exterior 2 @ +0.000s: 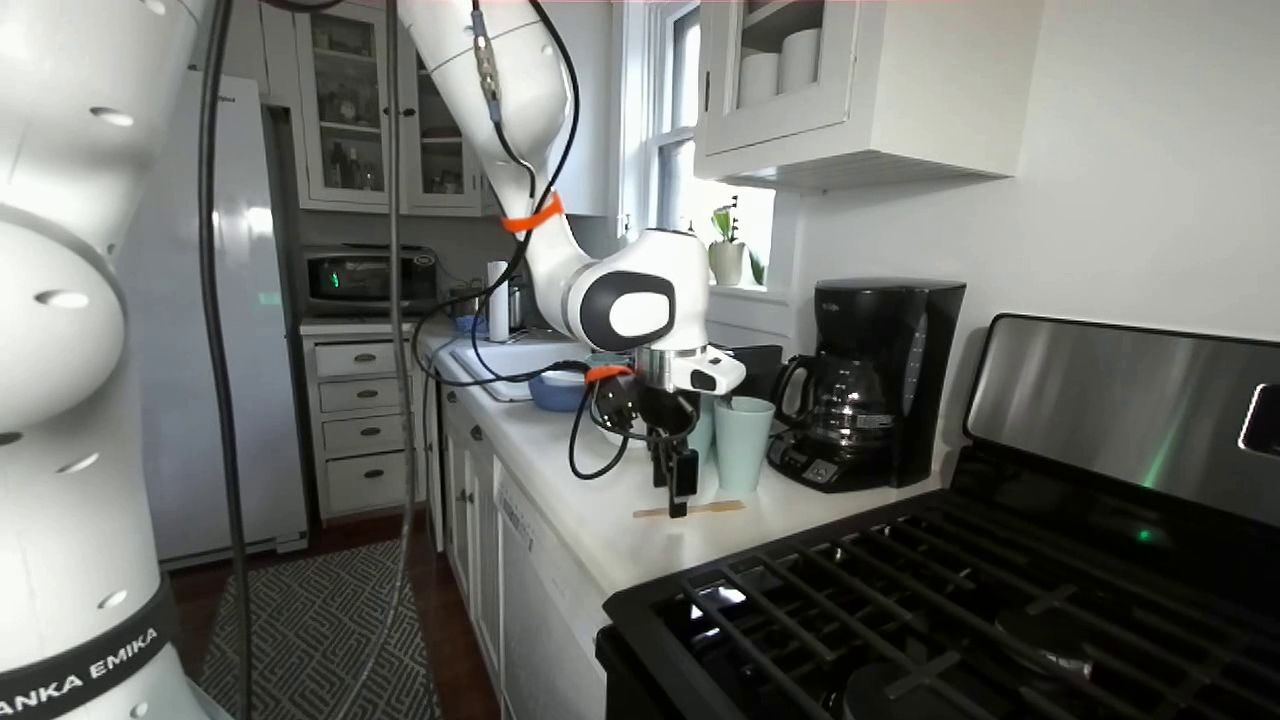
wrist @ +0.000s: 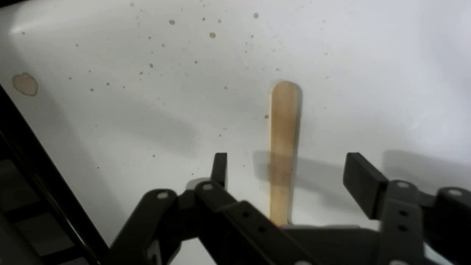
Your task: Pick up the fork on the countertop near the light blue cups and put it in the far right light blue cup
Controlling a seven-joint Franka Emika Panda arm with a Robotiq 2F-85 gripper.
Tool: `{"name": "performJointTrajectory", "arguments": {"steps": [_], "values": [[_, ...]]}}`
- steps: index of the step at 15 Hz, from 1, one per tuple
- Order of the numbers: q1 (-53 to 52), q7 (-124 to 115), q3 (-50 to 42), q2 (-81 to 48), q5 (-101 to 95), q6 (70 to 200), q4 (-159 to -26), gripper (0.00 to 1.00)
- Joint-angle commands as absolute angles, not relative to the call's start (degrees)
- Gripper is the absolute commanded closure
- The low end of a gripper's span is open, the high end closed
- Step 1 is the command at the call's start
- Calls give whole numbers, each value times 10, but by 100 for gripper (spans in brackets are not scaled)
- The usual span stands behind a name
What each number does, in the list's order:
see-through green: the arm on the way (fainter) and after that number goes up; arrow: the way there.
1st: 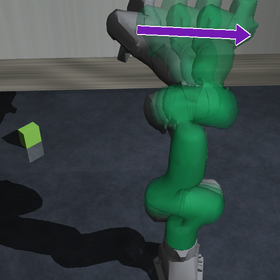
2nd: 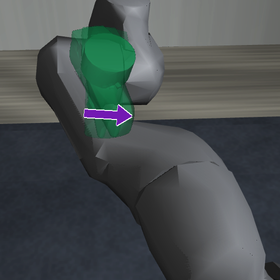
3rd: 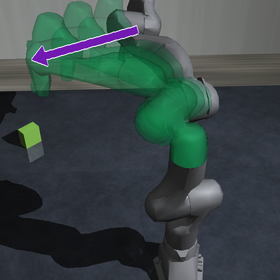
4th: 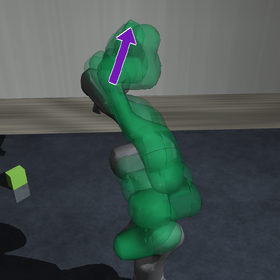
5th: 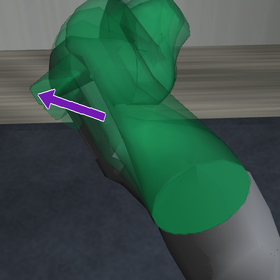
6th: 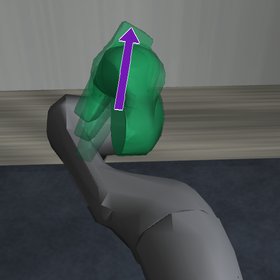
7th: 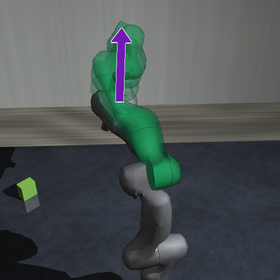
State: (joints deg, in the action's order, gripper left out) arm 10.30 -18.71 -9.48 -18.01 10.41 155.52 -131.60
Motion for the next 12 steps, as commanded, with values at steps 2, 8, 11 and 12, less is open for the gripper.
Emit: {"name": "performJointTrajectory", "arguments": {"steps": [2,8,11,12], "values": [[91,-199,-104,-200,107,1552,-1294,35],[90,-205,-105,-212,109,1551,-1287,41],[90,-207,-105,-214,111,1548,-1285,55],[91,-207,-106,-214,111,1547,-1285,60]]}}
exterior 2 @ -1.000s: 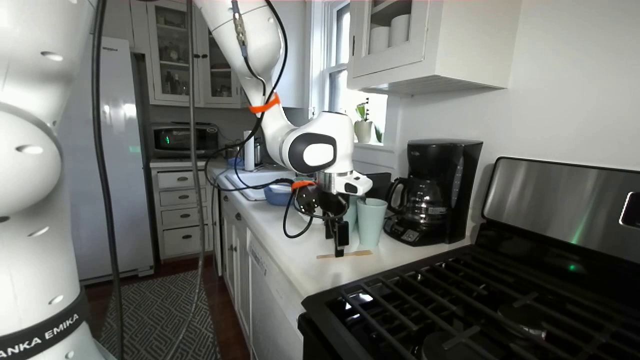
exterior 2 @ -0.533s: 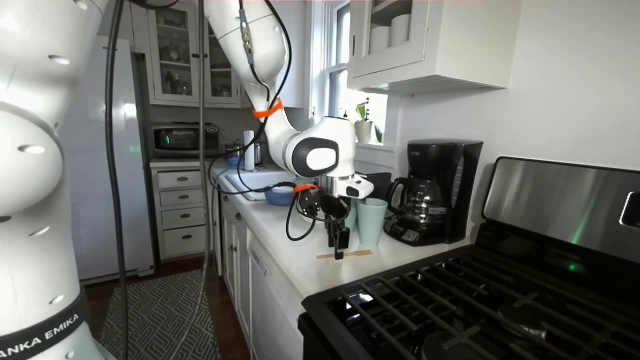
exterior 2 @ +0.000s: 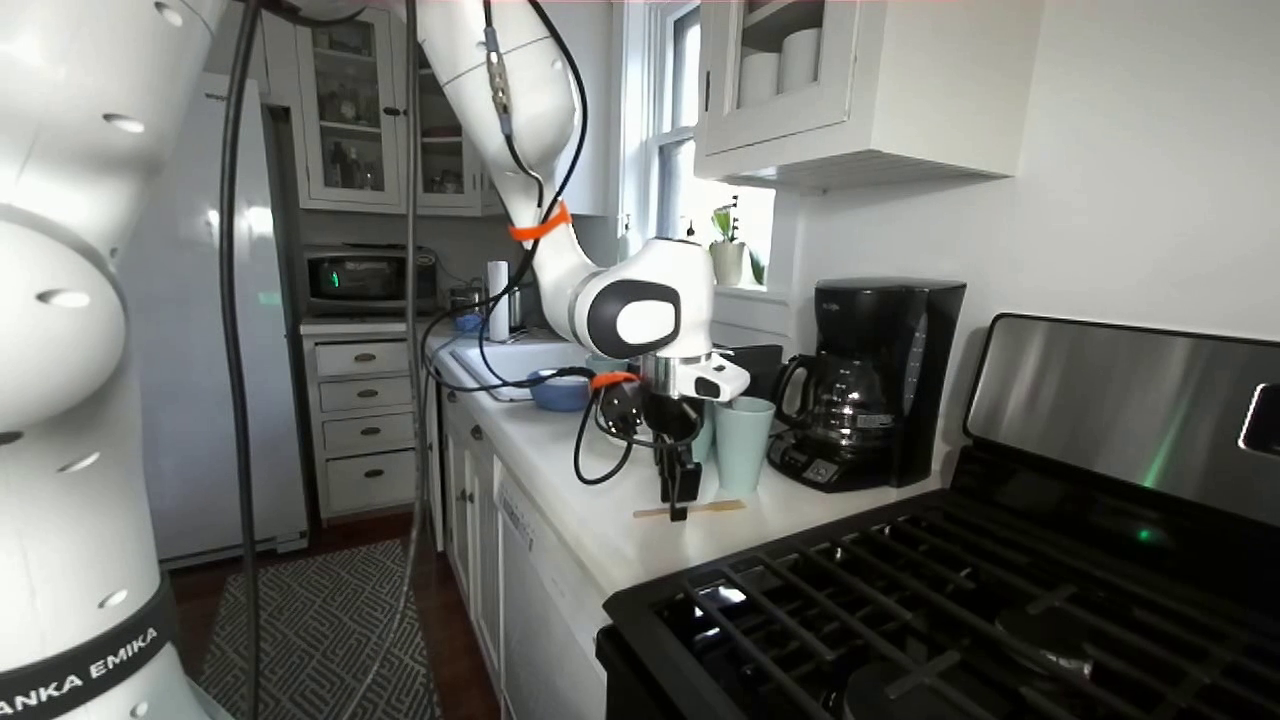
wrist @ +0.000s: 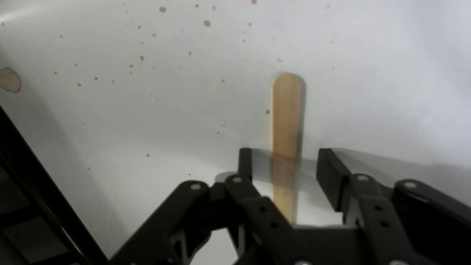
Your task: Pick up the fork on the countertop near the light blue cups and put it in the far right light blue cup
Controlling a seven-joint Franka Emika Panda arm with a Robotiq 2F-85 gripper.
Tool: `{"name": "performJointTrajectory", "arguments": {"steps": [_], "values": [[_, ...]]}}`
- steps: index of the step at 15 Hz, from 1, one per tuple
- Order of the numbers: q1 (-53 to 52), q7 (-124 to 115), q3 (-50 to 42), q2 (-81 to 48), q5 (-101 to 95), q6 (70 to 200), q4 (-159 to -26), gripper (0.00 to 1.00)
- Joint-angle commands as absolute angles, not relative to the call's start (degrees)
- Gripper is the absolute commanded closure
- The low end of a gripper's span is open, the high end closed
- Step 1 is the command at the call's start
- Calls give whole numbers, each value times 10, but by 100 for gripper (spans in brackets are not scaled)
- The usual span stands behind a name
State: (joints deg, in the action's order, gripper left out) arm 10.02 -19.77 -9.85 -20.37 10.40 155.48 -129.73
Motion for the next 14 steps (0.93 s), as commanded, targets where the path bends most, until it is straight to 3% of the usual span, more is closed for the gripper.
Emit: {"name": "performJointTrajectory", "arguments": {"steps": [1,2,5,7,8,10,11,14], "values": [[92,-207,-107,-214,112,1546,-1285,66],[92,-208,-107,-214,112,1544,-1284,63],[91,-207,-107,-213,111,1539,-1283,73],[90,-208,-108,-213,110,1536,-1283,74],[89,-210,-110,-212,107,1533,-1282,84],[88,-211,-111,-212,105,1531,-1282,87],[87,-212,-112,-212,104,1531,-1282,96],[84,-213,-113,-211,103,1528,-1279,100]]}}
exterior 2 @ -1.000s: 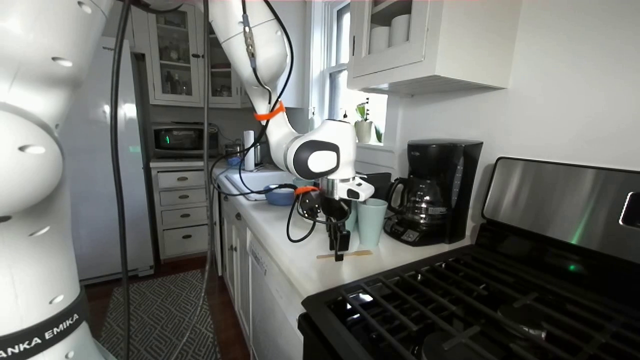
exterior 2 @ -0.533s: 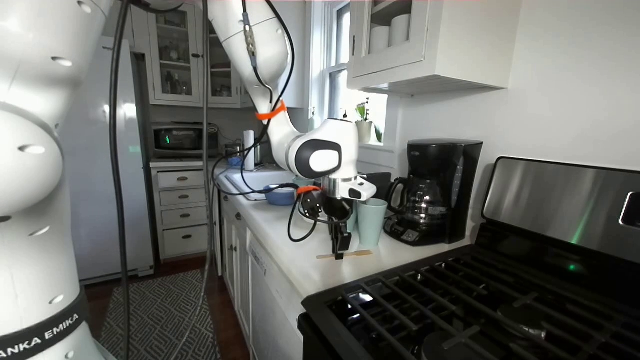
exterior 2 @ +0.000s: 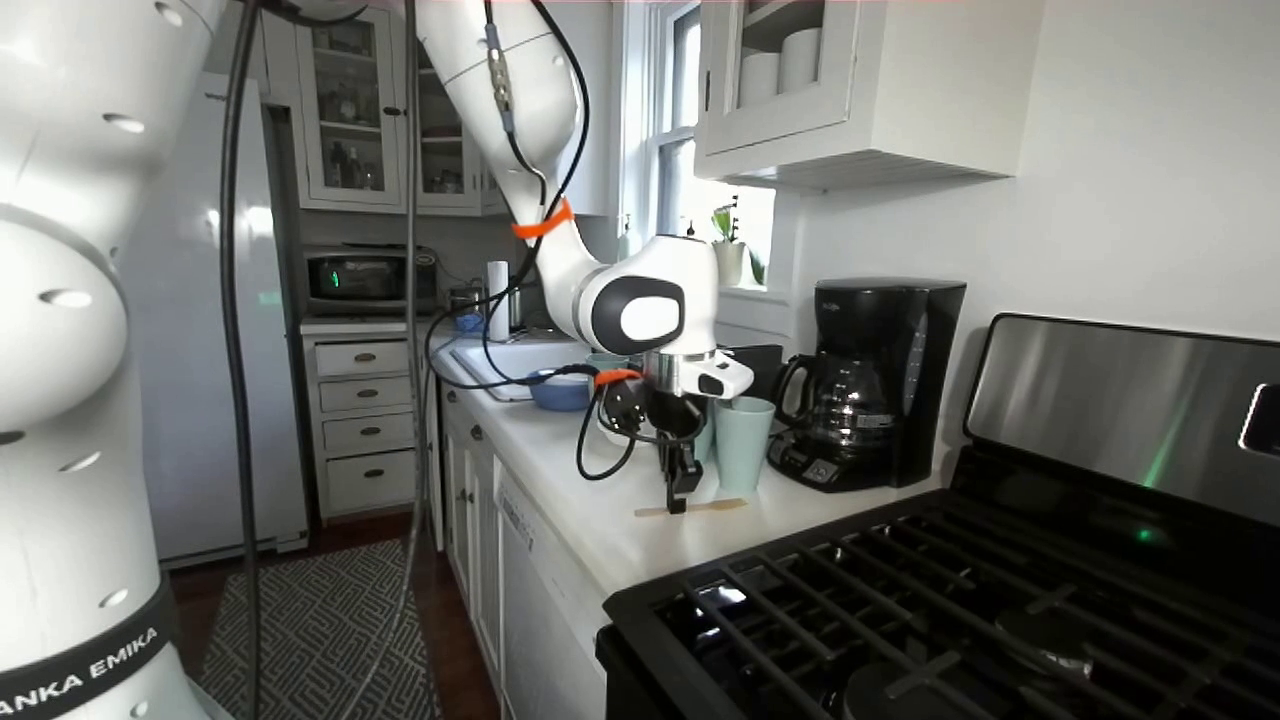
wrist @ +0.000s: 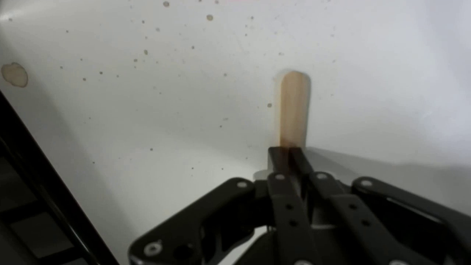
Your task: Pick up the fork on the countertop near the light blue cups and put it in the far right light blue cup
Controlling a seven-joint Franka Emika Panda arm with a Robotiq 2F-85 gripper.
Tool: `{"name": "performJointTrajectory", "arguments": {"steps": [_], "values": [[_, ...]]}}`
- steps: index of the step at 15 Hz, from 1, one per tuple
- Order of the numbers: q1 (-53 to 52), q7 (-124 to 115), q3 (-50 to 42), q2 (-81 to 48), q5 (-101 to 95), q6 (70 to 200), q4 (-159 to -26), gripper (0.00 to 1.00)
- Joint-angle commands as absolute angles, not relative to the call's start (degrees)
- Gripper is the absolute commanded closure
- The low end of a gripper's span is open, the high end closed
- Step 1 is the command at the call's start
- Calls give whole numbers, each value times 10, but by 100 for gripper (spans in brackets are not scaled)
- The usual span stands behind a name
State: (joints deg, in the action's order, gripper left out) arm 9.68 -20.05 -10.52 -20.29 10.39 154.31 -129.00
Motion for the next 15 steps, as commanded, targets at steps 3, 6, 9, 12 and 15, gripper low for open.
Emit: {"name": "performJointTrajectory", "arguments": {"steps": [3,6,9,12,15], "values": [[81,-216,-113,-209,102,1523,-1279,100],[78,-221,-116,-208,98,1519,-1278,100],[74,-230,-121,-198,95,1507,-1279,100],[67,-241,-128,-191,83,1476,-1282,100],[61,-248,-126,-193,86,1467,-1289,100]]}}
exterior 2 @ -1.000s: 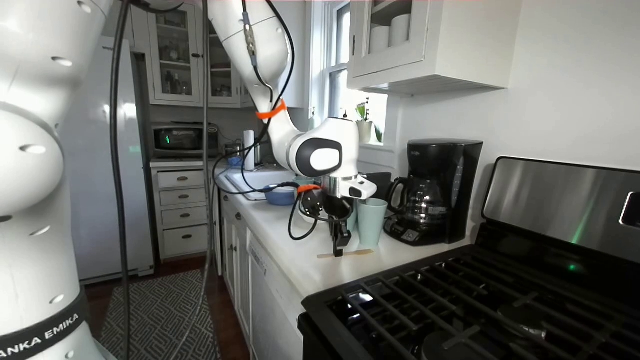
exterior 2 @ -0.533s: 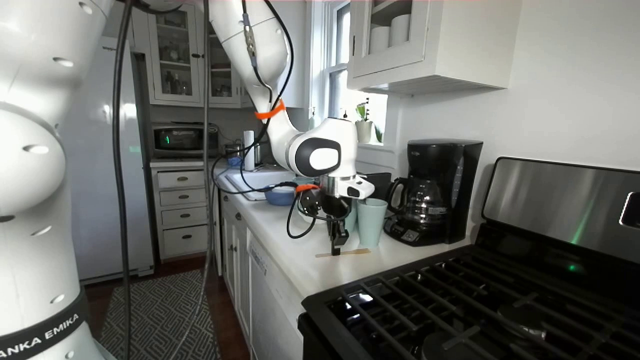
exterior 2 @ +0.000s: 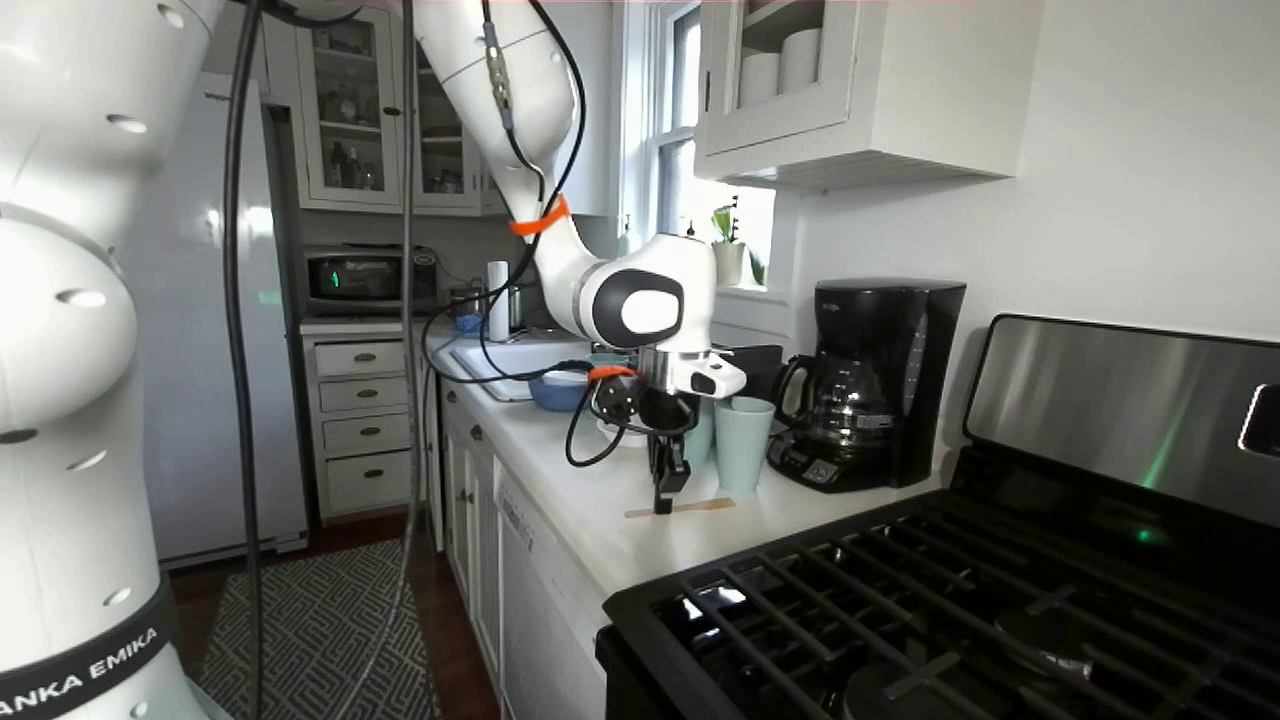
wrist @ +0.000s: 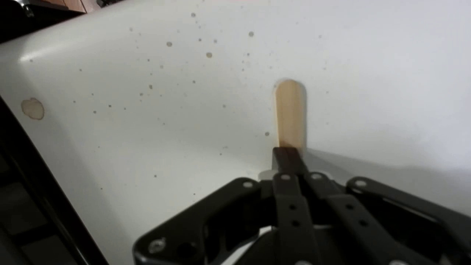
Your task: Pick up the fork on the countertop near the light blue cups and put it in the far right light blue cup
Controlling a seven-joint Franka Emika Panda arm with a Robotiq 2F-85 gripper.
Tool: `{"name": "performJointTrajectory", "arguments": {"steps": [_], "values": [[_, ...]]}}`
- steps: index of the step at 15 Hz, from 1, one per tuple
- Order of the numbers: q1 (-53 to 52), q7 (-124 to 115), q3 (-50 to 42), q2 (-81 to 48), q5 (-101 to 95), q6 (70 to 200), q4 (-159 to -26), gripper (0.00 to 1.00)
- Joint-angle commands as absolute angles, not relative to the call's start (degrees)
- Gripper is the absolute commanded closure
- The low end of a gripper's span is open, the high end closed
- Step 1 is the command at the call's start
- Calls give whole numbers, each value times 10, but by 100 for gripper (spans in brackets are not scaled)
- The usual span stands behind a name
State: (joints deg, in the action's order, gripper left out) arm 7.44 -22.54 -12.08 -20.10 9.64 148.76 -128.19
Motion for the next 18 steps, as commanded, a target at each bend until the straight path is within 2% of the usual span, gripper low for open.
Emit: {"name": "performJointTrajectory", "arguments": {"steps": [1,18], "values": [[62,-248,-123,-192,92,1465,-1289,100],[57,-310,-103,-142,130,1336,-1337,100]]}}
